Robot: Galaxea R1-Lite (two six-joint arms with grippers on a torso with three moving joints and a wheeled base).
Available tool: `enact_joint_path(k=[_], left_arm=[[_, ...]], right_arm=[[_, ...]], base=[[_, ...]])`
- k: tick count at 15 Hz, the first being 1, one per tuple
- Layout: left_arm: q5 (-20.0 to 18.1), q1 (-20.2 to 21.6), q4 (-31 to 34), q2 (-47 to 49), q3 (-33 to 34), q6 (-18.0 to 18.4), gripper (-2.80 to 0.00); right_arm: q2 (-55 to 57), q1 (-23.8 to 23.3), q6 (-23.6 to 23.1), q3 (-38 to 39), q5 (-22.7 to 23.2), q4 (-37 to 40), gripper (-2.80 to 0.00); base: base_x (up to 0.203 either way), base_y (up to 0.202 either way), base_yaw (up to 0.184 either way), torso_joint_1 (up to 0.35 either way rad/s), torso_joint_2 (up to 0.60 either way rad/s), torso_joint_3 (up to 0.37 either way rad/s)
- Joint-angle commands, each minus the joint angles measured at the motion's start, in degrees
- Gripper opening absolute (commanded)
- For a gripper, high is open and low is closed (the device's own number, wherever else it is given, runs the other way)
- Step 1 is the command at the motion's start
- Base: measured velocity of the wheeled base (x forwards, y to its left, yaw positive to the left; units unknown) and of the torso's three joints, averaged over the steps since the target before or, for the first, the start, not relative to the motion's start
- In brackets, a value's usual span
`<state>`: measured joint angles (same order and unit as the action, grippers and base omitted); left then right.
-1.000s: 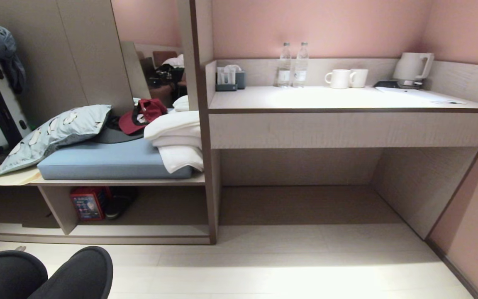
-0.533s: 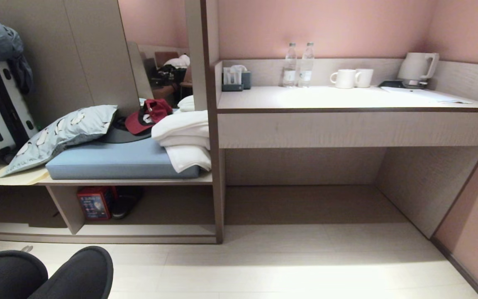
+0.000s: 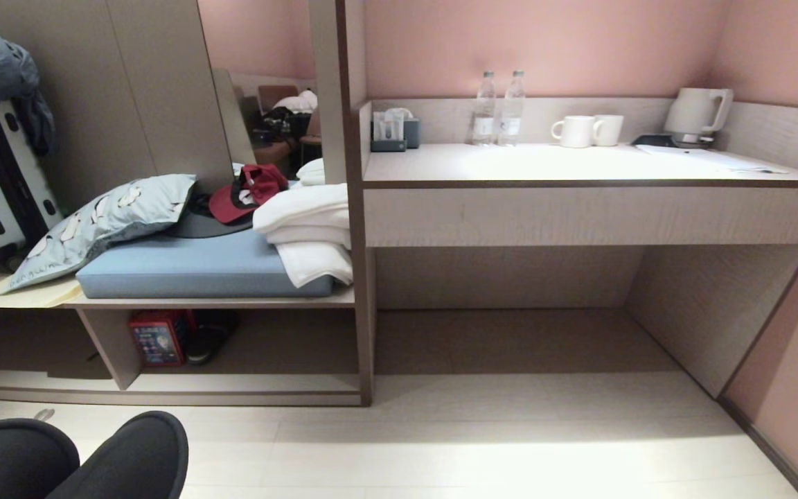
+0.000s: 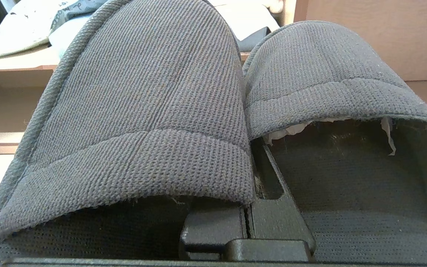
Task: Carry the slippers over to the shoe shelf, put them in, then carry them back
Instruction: Place the slippers into the shoe cabinet
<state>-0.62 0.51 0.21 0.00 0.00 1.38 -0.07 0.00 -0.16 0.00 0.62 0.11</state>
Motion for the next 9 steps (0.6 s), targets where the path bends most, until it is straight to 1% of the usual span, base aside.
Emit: enact_joint_path(k=[1,9], left_arm=[[-0.08,0.02,-0.03,0.0,0.0,0.03,-2.8],[0.0,0.02,-0.03,0.0,0.0,0.03,-2.8]], right_arm=[[-0.01,0.0,-0.02,0.0,-0.01,-0.02,-2.8],[-0.01,0.07,-0.02,0.0,-0.01,-0.02,-2.8]], base=[[0.0,0.0,0.0,0.0,0.0,0.0],[0.0,0.0,0.0,0.0,0.0,0.0]])
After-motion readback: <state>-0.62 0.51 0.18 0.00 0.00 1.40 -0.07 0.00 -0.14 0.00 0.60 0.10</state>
